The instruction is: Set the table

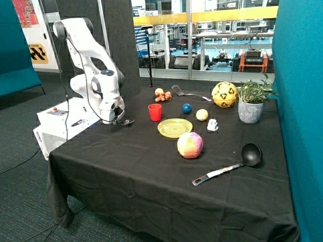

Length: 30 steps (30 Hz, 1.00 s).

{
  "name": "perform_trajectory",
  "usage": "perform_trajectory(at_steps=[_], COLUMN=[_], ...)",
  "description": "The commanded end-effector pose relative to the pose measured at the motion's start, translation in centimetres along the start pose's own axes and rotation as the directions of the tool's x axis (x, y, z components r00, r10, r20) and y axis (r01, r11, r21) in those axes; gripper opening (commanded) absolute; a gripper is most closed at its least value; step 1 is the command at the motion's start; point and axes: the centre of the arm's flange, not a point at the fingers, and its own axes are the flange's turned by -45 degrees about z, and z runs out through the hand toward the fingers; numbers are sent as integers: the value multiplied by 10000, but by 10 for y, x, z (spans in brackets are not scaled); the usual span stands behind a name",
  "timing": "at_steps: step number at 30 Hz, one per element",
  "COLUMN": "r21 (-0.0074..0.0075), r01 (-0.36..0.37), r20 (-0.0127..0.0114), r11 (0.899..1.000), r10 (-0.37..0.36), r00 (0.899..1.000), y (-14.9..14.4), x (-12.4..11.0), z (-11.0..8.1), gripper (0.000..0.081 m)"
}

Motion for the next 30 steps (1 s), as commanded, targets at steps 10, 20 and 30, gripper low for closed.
perform_trajectory(at_steps=[10, 20, 30], r21=[15, 14, 14], r01=[-131, -78, 12], r20=[-31, -31, -31], r11=[9999, 10000, 10000], r10=[131, 78, -12], r00=[9999, 10000, 10000], y=[0, 1, -1], x=[-14, -16, -17], z=[7, 9, 10], gripper=[0, 0, 0])
